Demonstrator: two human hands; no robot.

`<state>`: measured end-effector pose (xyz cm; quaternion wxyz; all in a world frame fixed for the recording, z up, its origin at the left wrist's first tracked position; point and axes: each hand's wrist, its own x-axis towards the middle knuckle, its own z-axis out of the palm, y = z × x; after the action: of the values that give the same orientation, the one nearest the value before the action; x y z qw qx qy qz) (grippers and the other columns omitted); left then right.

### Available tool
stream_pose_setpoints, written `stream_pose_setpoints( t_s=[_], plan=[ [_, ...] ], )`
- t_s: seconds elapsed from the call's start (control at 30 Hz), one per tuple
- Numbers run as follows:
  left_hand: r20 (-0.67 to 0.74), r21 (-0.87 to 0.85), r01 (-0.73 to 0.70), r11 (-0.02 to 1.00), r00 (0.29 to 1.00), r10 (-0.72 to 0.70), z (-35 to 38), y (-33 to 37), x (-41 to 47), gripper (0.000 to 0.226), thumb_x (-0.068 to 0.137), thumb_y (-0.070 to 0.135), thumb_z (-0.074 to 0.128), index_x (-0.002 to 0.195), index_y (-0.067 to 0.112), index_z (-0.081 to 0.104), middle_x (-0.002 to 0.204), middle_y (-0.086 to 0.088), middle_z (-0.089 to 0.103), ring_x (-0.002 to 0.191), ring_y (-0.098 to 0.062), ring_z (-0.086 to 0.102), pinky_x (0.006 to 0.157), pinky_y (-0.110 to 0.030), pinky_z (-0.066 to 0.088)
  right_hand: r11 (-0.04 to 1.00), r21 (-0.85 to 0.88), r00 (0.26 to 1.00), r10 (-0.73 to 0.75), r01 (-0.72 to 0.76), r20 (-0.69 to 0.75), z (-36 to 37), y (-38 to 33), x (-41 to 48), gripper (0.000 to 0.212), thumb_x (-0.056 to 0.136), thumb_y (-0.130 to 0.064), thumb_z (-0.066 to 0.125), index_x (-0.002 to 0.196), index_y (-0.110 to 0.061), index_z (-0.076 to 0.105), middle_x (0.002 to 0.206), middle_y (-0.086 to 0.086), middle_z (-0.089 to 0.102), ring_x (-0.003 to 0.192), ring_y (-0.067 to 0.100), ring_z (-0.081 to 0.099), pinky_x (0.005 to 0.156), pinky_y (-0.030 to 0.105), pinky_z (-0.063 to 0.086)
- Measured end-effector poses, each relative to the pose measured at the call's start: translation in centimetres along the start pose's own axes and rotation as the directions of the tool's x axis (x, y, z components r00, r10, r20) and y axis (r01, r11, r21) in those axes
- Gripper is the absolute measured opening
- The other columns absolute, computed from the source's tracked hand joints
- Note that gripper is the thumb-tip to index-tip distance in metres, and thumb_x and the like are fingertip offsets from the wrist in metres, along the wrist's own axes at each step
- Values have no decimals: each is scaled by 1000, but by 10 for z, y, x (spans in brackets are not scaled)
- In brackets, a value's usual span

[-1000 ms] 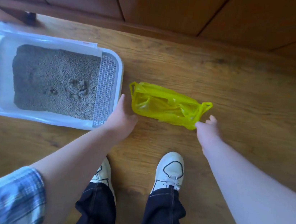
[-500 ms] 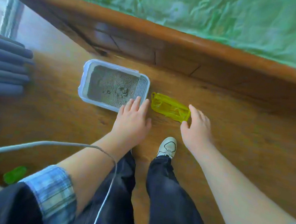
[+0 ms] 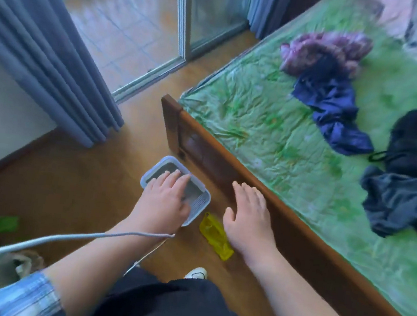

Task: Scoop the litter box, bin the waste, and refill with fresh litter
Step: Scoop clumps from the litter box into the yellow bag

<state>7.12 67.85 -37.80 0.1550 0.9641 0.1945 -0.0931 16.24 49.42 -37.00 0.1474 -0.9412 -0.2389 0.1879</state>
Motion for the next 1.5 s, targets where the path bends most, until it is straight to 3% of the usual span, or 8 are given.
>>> stream_pose_setpoints(
  t_s=[0.07,0.23,0.4,0.63,0.77,0.9,1.23,1.5],
  plan=[
    [-23,-11,61,998,998,-61,-13,-17,-19,59,83,35,53,139,15,52,143,-11,52,131,-32,48,108,-43,38,997,-41,998,-62,62,7,-7,-21,-2,65,95,-37,38,157,-22,24,163,1,25,150,21,15,124,36,11],
    [-7,-72,257,964,966,-258,-31,-83,-59,62,97,44,39,154,26,23,162,-2,22,149,-23,18,120,-42,17,976,-67,976,-204,208,70,-4,-88,-6,63,100,-35,40,158,-24,20,164,-1,20,151,19,8,123,36,9],
    [-45,-141,410,901,906,-420,-48,-163,-123,60,100,46,35,155,27,20,163,-1,18,150,-23,14,122,-44,16,926,-82,926,-359,369,116,27,-182,-18,63,99,-33,43,158,-25,21,163,-1,22,152,20,9,123,39,12],
    [-58,-242,618,749,761,-646,-62,-297,-245,60,100,48,35,154,30,17,164,2,13,151,-21,10,122,-43,15,837,-57,824,-519,543,226,91,-339,-70,65,100,-33,46,158,-31,16,166,-6,14,153,18,3,123,36,5],
    [-80,-279,691,667,675,-733,-57,-366,-307,60,99,47,39,154,28,21,162,0,20,149,-23,18,120,-45,24,773,-52,751,-595,632,285,144,-412,-100,66,99,-30,47,158,-32,17,165,-5,17,153,19,4,124,39,10],
    [-45,-292,740,606,622,-781,-46,-420,-354,57,99,43,39,152,24,26,159,-3,28,146,-25,26,118,-46,28,723,-58,694,-633,688,344,192,-476,-120,64,98,-26,44,156,-29,20,164,0,21,152,26,8,123,48,19],
    [52,-367,836,408,457,-888,-7,-499,-418,48,97,34,44,140,14,41,138,-8,50,127,-28,45,105,-43,40,616,-47,538,-645,786,544,280,-561,-125,59,100,-26,38,157,-24,22,163,1,23,153,26,8,122,48,19],
    [177,-363,903,228,307,-935,31,-536,-398,49,99,34,43,144,14,38,144,-9,46,133,-27,42,109,-42,38,533,-9,372,-576,846,728,358,-602,-78,62,95,-21,38,155,-22,24,162,4,25,152,28,10,121,51,22]
  ],
)
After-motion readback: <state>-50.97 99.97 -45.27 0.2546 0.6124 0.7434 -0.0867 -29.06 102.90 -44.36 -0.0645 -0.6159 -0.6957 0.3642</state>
